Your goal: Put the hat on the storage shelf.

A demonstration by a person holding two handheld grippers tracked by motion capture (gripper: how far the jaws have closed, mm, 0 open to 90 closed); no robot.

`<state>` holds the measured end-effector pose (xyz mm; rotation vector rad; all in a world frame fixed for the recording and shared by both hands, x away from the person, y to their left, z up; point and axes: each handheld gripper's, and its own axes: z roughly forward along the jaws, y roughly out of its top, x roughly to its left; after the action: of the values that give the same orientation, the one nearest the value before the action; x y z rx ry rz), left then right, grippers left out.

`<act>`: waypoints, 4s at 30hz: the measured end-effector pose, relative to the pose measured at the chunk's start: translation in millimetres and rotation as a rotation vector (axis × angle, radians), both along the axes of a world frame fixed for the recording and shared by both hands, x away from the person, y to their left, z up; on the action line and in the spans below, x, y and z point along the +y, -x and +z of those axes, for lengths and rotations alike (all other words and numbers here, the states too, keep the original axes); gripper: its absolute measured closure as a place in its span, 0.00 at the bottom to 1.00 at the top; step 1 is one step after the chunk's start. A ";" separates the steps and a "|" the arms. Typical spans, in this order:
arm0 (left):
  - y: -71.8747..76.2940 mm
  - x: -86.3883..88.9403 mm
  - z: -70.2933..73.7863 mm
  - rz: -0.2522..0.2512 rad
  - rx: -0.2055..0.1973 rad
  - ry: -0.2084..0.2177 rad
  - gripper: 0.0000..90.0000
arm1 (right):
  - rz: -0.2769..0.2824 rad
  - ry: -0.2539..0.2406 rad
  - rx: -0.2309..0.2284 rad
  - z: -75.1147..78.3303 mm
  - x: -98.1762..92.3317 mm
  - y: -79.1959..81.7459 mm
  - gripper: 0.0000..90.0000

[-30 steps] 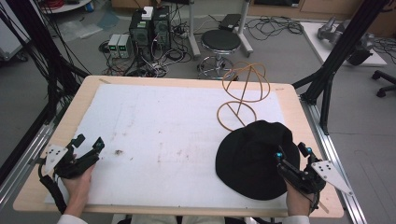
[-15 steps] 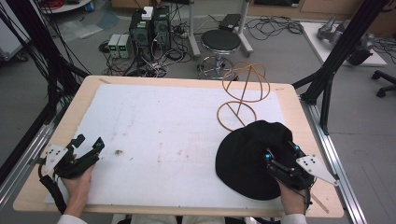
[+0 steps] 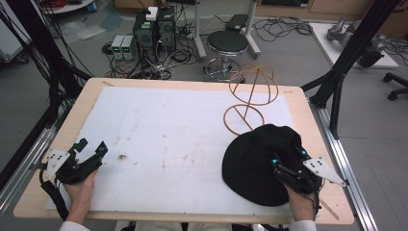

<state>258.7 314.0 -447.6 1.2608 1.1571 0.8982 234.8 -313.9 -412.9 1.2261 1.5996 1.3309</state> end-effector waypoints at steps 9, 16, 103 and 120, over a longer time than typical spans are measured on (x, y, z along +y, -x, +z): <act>0.1 -0.5 0.3 -0.002 -0.004 0.001 0.29 | 0.042 0.026 0.072 -2.6 3.9 0.4 0.59; 0.8 -0.8 1.0 -0.001 -0.012 0.001 0.29 | 0.031 0.005 0.084 1.1 1.5 3.6 0.94; -0.3 3.0 2.2 0.011 -0.034 0.017 0.29 | -0.069 -0.114 -0.346 137.4 -21.1 45.3 0.96; 0.7 2.6 1.9 0.008 -0.033 0.012 0.29 | -0.066 -0.153 -0.390 155.0 9.6 -10.1 0.96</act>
<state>258.0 316.6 -445.7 1.2278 1.1401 0.9131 244.8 -304.3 -257.9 1.0190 1.1924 1.5608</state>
